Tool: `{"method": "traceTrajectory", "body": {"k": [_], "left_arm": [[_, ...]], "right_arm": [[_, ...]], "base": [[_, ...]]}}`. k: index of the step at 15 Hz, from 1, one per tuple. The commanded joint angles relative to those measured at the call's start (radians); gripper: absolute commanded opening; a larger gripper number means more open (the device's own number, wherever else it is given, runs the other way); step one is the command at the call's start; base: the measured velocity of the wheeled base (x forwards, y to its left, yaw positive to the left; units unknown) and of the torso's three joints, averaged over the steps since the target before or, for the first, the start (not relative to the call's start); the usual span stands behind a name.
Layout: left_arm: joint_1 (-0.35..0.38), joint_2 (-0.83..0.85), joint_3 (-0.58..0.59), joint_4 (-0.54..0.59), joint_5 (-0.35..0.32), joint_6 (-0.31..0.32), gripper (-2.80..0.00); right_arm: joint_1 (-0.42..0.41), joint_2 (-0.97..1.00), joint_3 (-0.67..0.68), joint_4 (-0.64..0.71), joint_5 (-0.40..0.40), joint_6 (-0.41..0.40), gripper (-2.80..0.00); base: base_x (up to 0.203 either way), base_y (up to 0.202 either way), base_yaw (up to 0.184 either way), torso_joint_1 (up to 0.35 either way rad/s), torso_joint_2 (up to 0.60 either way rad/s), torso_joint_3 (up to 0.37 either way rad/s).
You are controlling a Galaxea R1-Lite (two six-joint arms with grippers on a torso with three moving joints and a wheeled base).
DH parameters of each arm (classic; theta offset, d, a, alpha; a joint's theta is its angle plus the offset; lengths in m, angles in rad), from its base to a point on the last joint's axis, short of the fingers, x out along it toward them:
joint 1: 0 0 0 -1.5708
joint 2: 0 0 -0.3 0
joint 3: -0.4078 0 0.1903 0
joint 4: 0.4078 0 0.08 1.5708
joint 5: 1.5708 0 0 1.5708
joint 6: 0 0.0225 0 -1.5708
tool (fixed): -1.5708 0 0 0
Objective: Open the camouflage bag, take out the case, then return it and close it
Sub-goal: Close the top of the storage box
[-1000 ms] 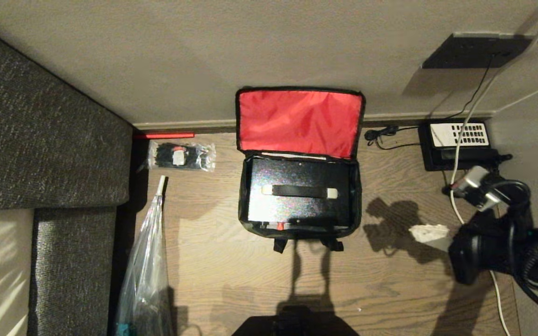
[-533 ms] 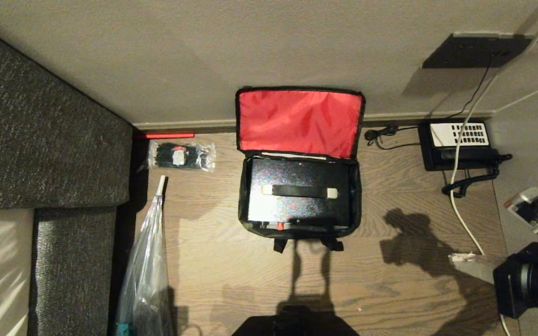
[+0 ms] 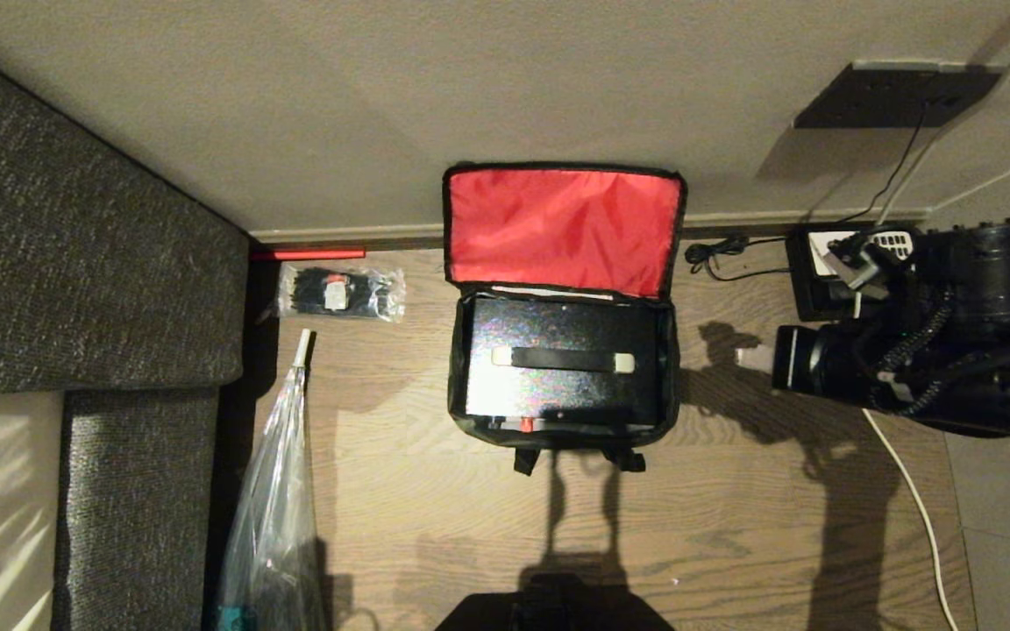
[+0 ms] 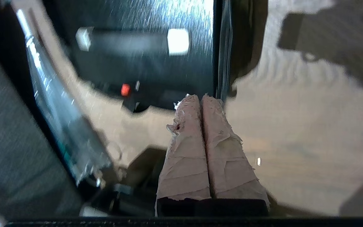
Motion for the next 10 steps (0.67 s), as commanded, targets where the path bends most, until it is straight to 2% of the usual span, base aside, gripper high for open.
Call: {"method": "traceTrajectory", "body": {"k": [1, 3, 5, 8, 10], "left_arm": [[0.000, -0.002, 0.003, 0.000, 0.000, 0.000, -2.80], [0.000, -0.002, 0.003, 0.000, 0.000, 0.000, -2.80], [0.000, -0.002, 0.003, 0.000, 0.000, 0.000, -2.80], [0.000, -0.002, 0.003, 0.000, 0.000, 0.000, -2.80], [0.000, -0.002, 0.003, 0.000, 0.000, 0.000, -2.80]], "right_arm": [[-0.038, 0.172, -0.101, -0.038, -0.007, 0.002, -2.80], [-0.098, 0.237, -0.165, -0.131, -0.008, 0.010, -2.80], [-0.116, 0.281, -0.189, -0.200, -0.004, 0.013, -2.80], [-0.122, 0.326, -0.231, -0.232, 0.002, 0.017, -2.80], [-0.128, 0.332, -0.227, -0.235, 0.044, 0.014, -2.80]], "base": [[0.000, 0.000, 0.000, 0.000, 0.00, 0.000], [0.000, 0.000, 0.000, 0.000, 0.00, 0.000], [0.000, 0.000, 0.000, 0.000, 0.00, 0.000], [0.000, 0.000, 0.000, 0.000, 0.00, 0.000], [0.000, 0.000, 0.000, 0.000, 0.00, 0.000]]}}
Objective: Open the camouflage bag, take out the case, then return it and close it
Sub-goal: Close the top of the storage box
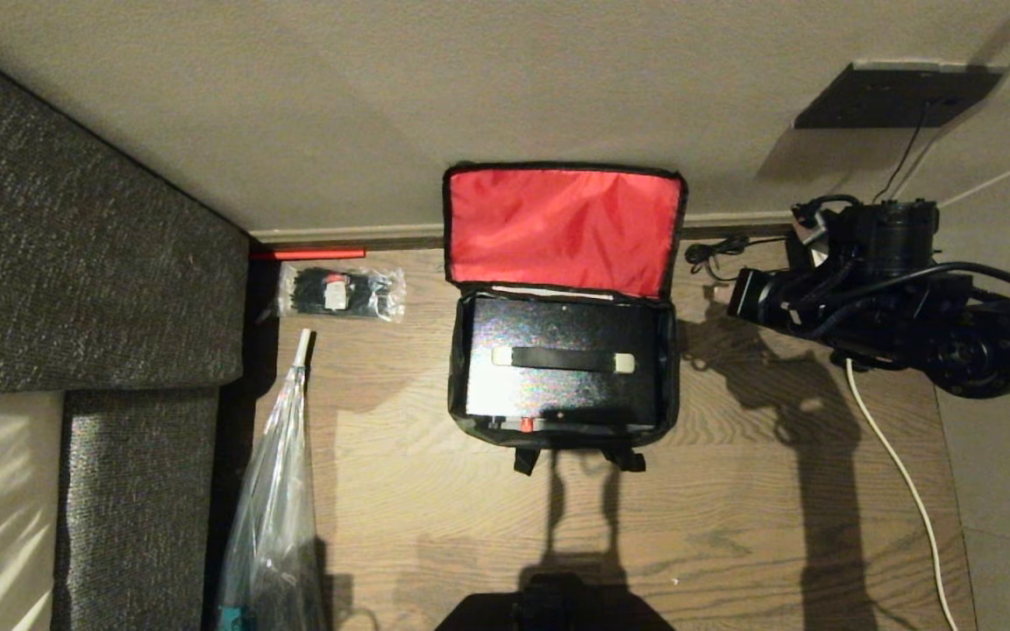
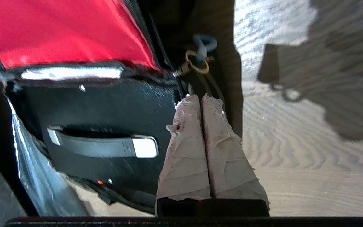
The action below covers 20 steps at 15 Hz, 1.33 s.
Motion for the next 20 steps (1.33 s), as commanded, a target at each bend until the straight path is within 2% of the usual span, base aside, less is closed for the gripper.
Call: {"method": "traceTrajectory", "body": {"k": [1, 6, 7, 12, 14, 18, 20], "left_arm": [[0.000, -0.002, 0.003, 0.000, 0.001, 0.000, -2.80], [0.000, -0.002, 0.003, 0.000, 0.001, 0.000, -2.80], [0.000, -0.002, 0.003, 0.000, 0.001, 0.000, -2.80], [0.000, -0.002, 0.003, 0.000, 0.001, 0.000, -2.80], [0.000, -0.002, 0.003, 0.000, 0.001, 0.000, -2.80], [0.000, -0.002, 0.003, 0.000, 0.001, 0.000, -2.80], [0.000, -0.002, 0.003, 0.000, 0.001, 0.000, -2.80]], "right_arm": [[-0.003, 0.032, 0.002, -0.007, 0.048, -0.001, -2.80], [-0.003, 0.111, 0.010, -0.155, 0.052, -0.010, -2.80], [-0.003, 0.119, 0.013, -0.173, 0.057, -0.011, 0.00], [-0.003, 0.148, -0.036, -0.247, 0.072, 0.003, 0.00], [-0.005, 0.146, -0.037, -0.252, 0.124, 0.020, 0.00], [-0.003, 0.182, -0.080, -0.391, 0.198, 0.174, 0.00], [-0.004, 0.223, -0.122, -0.436, 0.206, 0.195, 0.00]], "base": [[0.000, 0.000, 0.000, 0.000, 0.00, 0.000], [0.000, 0.000, 0.000, 0.000, 0.00, 0.000], [0.000, 0.000, 0.000, 0.000, 0.00, 0.000], [0.000, 0.000, 0.000, 0.000, 0.00, 0.000], [0.000, 0.000, 0.000, 0.000, 0.00, 0.000], [0.000, 0.000, 0.000, 0.000, 0.00, 0.000], [0.000, 0.000, 0.000, 0.000, 0.00, 0.000]]}}
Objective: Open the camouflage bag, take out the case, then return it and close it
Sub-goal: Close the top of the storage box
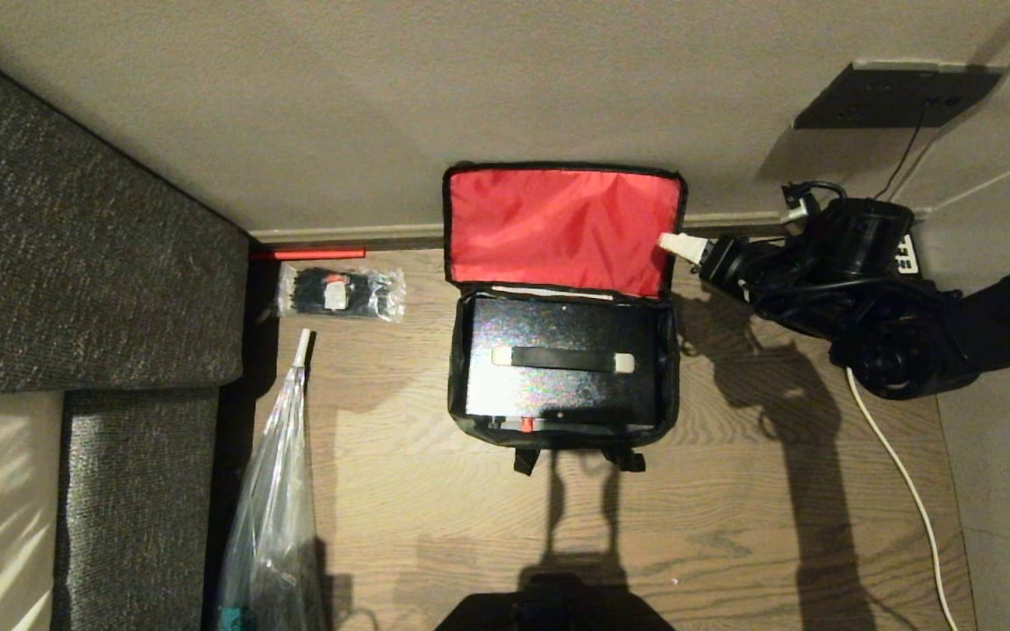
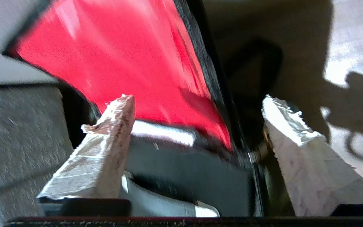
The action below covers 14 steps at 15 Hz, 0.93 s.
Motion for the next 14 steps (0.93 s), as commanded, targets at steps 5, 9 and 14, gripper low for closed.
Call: {"method": "traceTrajectory", "body": {"k": [5, 9, 14], "left_arm": [[0.000, -0.002, 0.003, 0.000, 0.000, 0.000, -2.80], [0.000, -0.002, 0.003, 0.000, 0.000, 0.000, -2.80], [0.000, -0.002, 0.003, 0.000, 0.000, 0.000, -2.80]], "right_arm": [[0.001, 0.138, -0.138, -0.089, 0.001, 0.004, 0.00], [-0.003, 0.167, -0.172, -0.152, 0.001, 0.007, 0.00], [-0.003, 0.168, -0.182, -0.155, 0.001, 0.001, -2.80]], "base": [[0.000, 0.000, 0.000, 0.000, 0.00, 0.000], [0.000, 0.000, 0.000, 0.000, 0.00, 0.000], [0.000, 0.000, 0.000, 0.000, 0.00, 0.000]]}}
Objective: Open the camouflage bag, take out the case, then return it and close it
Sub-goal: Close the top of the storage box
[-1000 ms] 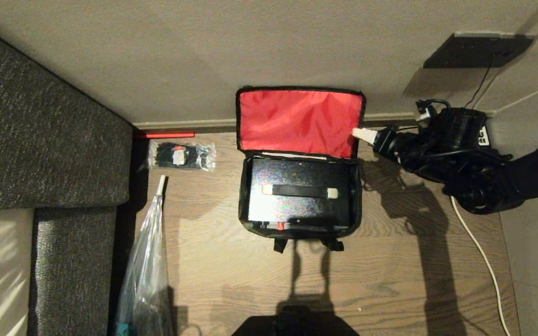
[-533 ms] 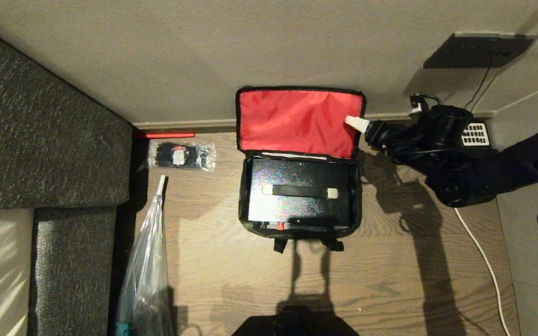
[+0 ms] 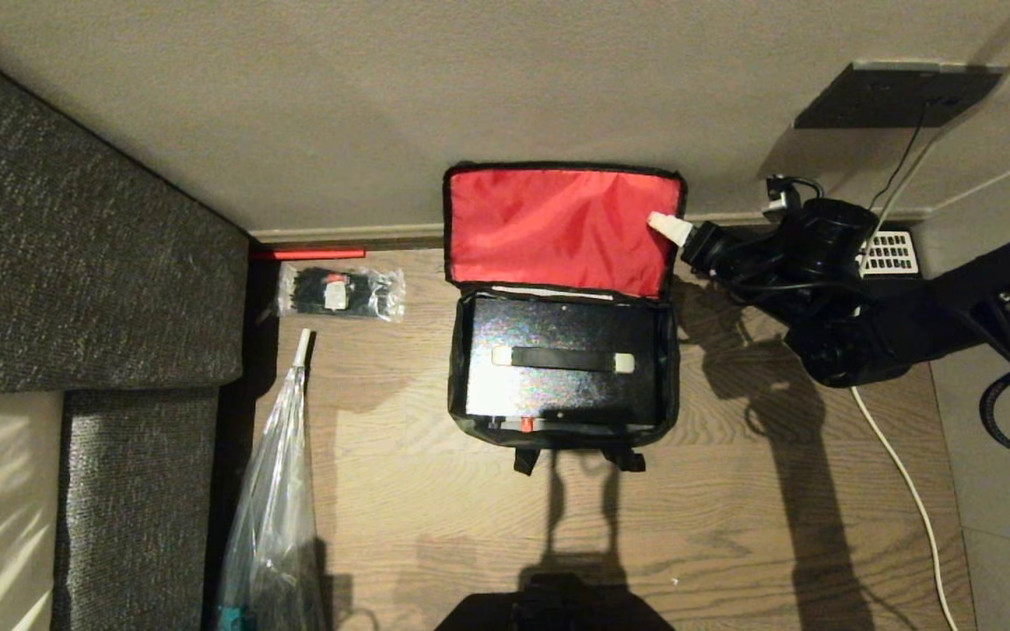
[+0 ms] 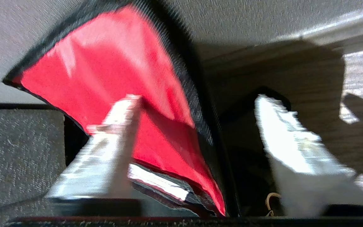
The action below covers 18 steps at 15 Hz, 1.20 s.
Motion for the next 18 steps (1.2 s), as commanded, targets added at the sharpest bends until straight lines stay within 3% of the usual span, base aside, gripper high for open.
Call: {"method": "traceTrajectory", "body": {"k": [1, 11, 14, 18], "left_arm": [[0.000, -0.002, 0.003, 0.000, 0.001, 0.000, -2.80], [0.000, -0.002, 0.003, 0.000, 0.001, 0.000, -2.80], [0.000, -0.002, 0.003, 0.000, 0.001, 0.000, -2.80], [0.000, -0.002, 0.003, 0.000, 0.001, 0.000, -2.80]], "right_arm": [[0.000, 0.004, -0.001, -0.009, 0.002, -0.007, -2.80], [0.001, -0.054, 0.061, -0.002, 0.005, 0.002, -2.80], [0.002, -0.110, 0.159, -0.008, 0.070, -0.015, -2.80], [0.002, -0.155, 0.294, -0.011, 0.120, -0.160, -2.80]], "base": [[0.000, 0.000, 0.000, 0.000, 0.00, 0.000], [0.000, 0.000, 0.000, 0.000, 0.00, 0.000], [0.000, 0.000, 0.000, 0.000, 0.00, 0.000], [0.000, 0.000, 0.000, 0.000, 0.00, 0.000]]}}
